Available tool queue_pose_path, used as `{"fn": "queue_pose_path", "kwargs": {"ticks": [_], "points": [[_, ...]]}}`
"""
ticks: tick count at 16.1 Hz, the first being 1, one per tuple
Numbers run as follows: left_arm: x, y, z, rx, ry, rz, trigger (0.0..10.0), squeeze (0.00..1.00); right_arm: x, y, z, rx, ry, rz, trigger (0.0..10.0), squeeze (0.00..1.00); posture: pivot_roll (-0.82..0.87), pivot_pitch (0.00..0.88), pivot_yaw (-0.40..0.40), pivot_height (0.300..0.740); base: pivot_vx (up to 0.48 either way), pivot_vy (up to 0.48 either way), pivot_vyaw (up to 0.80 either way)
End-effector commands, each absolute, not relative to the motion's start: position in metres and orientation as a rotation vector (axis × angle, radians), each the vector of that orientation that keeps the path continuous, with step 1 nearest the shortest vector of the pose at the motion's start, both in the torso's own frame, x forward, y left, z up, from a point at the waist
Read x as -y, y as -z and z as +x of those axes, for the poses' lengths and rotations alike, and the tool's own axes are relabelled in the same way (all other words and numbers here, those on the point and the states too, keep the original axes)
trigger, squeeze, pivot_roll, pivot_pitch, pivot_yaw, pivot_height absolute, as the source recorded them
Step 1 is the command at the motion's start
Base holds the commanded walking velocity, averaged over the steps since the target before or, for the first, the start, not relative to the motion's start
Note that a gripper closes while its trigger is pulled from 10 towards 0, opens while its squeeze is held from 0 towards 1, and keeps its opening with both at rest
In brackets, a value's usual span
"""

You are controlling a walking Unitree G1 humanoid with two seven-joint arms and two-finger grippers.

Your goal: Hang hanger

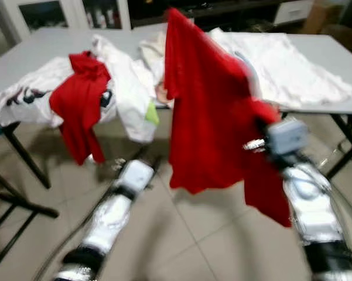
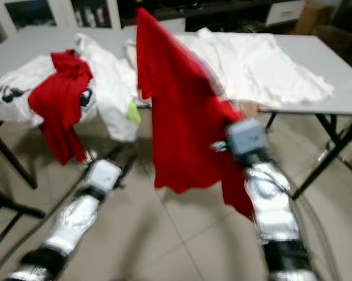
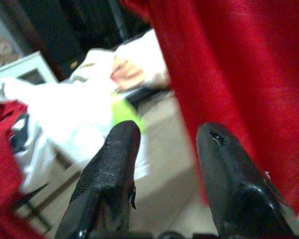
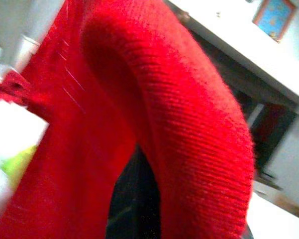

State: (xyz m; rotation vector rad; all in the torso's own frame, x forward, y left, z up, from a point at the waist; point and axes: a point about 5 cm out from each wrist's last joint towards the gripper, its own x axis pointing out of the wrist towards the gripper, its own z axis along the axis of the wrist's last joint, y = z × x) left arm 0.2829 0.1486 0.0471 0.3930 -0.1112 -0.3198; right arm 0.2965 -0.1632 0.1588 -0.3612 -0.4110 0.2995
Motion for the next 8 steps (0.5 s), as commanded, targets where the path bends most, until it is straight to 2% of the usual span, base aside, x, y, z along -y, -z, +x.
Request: {"fn": "queue_pose_path", "kwargs": {"ticks": [1, 8], "points": [[-0.139, -0.0513, 0.2853, 0.134, 0.331, 0.376, 10.0, 0.0, 0.1737, -0.1636, 0.2956, 0.42, -0.266, -0.368, 10.0, 0.0, 0.06, 0.001, 0.031, 0.74, 0.48, 0.0, 0.0], [-0.1378, -0.0527, 0.2853, 0.141, 0.33, 0.37, 10.0, 0.0, 0.1709, -0.1652, 0.2955, 0.419, -0.275, -0.362, 10.0, 0.0, 0.06, 0.002, 0.033, 0.74, 0.48, 0.0, 0.0]]}}
